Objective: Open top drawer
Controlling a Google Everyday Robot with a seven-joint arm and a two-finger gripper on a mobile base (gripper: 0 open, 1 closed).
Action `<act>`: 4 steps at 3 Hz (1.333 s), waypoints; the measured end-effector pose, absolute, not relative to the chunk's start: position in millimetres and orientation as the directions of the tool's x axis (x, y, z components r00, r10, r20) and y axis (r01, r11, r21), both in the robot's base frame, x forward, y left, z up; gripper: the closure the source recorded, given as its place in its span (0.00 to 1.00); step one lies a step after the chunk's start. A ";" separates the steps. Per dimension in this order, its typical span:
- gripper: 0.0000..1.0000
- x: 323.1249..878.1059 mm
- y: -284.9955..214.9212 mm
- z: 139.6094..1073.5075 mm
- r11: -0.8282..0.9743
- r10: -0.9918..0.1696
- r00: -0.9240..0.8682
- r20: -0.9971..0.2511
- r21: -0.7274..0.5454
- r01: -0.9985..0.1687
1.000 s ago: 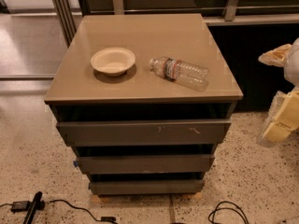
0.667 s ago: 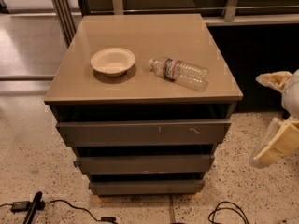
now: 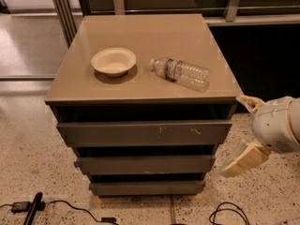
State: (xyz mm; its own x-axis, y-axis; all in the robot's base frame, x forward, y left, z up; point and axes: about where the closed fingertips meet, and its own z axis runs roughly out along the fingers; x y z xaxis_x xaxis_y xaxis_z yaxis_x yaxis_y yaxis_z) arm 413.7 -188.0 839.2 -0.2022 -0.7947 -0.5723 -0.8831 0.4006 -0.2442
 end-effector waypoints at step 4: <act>0.00 482.9 -137.0 754.6 0.359 -0.821 -0.101 -0.562 -0.372 -0.856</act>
Offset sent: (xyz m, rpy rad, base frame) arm 0.0618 0.0619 -0.0631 -0.0611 -0.1289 0.0441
